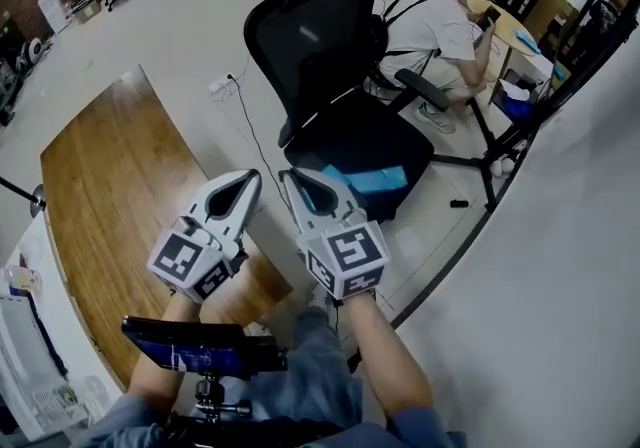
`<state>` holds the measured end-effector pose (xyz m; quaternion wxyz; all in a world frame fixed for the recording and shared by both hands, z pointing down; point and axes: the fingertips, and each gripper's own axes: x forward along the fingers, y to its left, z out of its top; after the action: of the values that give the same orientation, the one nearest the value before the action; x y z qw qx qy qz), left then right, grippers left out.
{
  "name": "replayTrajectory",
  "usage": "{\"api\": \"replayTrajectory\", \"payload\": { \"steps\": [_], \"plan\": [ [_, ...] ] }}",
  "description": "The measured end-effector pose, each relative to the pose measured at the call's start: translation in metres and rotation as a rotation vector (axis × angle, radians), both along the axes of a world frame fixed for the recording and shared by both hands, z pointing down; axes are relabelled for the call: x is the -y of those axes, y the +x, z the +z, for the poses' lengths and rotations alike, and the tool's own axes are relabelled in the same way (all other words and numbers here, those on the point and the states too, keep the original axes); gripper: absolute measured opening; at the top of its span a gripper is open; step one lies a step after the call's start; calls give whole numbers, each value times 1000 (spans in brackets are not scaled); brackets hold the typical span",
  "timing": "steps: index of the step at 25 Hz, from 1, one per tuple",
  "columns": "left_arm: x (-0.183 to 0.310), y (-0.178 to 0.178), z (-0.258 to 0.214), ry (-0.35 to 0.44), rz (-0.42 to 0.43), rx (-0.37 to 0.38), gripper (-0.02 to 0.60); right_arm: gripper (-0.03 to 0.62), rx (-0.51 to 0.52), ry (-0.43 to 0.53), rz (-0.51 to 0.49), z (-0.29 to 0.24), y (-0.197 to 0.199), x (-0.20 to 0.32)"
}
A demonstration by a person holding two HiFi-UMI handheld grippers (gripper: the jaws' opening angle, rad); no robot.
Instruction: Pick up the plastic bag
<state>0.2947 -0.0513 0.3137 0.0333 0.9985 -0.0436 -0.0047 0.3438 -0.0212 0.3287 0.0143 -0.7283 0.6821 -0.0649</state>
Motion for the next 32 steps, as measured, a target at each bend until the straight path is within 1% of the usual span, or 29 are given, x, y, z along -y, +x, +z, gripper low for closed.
{"api": "replayTrajectory", "payload": {
  "steps": [4,7,13,18,21,25,26,27,28,32],
  "plan": [
    [-12,18,7,26,42,39,6,28,18,-20,23,18,15,-2],
    [-14,27,23,41,52,50,6,28,48,-30,39,35,23,-3],
    [-19,48,55,13,59,70,7,29,132,-44,90,72,45,-8],
    [-20,65,82,1,61,101,8,29,156,-56,143,103,62,-14],
    [-24,74,102,-12,63,134,6,31,185,-74,161,123,69,-20],
    [-30,87,124,-40,59,157,8,32,220,-99,178,154,75,-25],
    [-31,90,130,-47,59,165,6,38,237,-104,179,161,76,-26],
    [-33,92,137,-55,59,173,6,87,255,-110,178,169,77,-26],
    [-35,94,143,-63,59,183,6,120,272,-116,177,177,77,-27],
    [-38,97,166,-88,57,218,6,121,319,-136,178,205,77,-28]
  ]
}}
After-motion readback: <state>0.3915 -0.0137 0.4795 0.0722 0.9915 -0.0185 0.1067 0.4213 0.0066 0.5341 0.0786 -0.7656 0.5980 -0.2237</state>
